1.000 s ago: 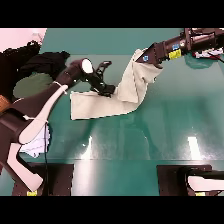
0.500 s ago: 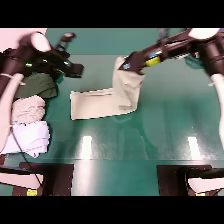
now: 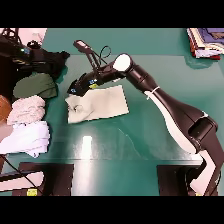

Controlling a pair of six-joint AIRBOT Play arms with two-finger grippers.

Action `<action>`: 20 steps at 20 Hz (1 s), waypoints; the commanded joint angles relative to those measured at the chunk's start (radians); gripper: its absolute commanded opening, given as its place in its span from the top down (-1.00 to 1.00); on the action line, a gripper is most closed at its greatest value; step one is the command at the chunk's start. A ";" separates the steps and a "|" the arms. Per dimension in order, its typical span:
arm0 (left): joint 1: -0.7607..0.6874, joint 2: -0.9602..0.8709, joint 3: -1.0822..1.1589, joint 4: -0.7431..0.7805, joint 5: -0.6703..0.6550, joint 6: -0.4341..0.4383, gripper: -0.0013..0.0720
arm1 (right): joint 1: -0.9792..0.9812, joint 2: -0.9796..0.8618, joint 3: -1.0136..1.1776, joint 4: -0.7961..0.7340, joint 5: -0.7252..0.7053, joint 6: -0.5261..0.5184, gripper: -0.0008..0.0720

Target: Fold the shirts.

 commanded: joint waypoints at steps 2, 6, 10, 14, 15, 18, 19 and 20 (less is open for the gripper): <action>0.024 0.013 0.000 0.000 -0.054 0.025 0.90 | -0.101 0.094 -0.161 -0.201 0.114 0.111 -0.45; 0.024 0.011 0.000 -0.030 -0.058 0.024 0.90 | -0.322 0.251 -0.473 -0.268 0.150 0.153 -0.45; 0.024 0.007 -0.004 -0.076 -0.040 0.024 0.90 | -0.523 0.307 -0.721 -0.222 0.137 0.164 -0.89; 0.021 0.005 -0.029 -0.145 0.006 0.024 0.90 | -0.576 0.246 -0.780 -0.063 0.118 0.147 -0.87; 0.021 0.005 -0.035 -0.154 0.012 0.024 0.90 | -0.557 0.217 -0.759 -0.036 0.115 0.143 -0.87; 0.021 0.004 -0.044 -0.155 0.009 0.024 0.90 | -0.465 0.102 -0.638 0.028 0.113 0.143 -0.85; 0.021 0.004 -0.044 -0.155 0.008 0.024 0.90 | -0.430 0.058 -0.593 0.061 0.112 0.144 -0.81; 0.021 0.004 -0.044 -0.155 0.004 0.024 0.90 | -0.398 0.019 -0.550 0.090 0.113 0.144 -0.80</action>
